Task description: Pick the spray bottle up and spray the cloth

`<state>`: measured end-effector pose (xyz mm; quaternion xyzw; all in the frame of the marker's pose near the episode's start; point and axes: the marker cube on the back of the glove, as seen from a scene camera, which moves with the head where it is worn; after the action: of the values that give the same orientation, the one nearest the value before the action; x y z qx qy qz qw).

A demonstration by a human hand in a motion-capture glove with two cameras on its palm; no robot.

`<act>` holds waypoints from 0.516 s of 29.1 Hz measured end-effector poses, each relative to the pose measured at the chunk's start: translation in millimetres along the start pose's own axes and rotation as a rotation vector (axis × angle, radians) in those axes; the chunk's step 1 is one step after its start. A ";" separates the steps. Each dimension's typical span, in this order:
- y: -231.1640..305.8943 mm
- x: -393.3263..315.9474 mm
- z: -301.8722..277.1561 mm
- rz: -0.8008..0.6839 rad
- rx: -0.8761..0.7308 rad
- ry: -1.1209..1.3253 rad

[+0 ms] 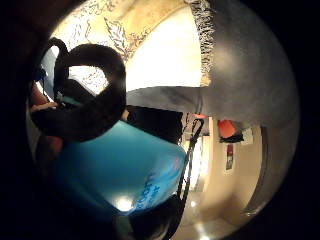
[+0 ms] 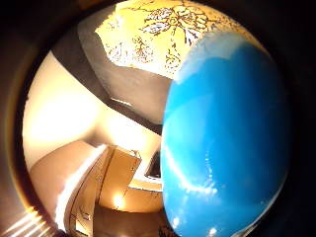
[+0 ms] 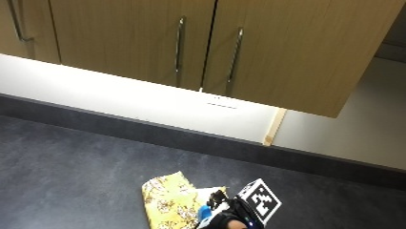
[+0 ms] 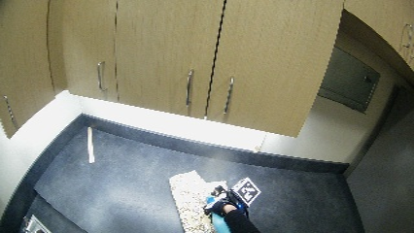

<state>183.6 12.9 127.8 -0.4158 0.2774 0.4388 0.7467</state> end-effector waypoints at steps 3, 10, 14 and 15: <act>6.2 -5.0 -2.0 -0.045 0.028 -0.032; 46.1 -22.2 -17.1 -0.339 0.238 -0.114; 76.8 -36.1 -28.8 -0.598 0.456 -0.176; 84.3 -39.3 -31.0 -0.671 0.508 -0.196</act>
<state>89.3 -7.9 111.2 -0.2423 0.1539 0.1267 0.9495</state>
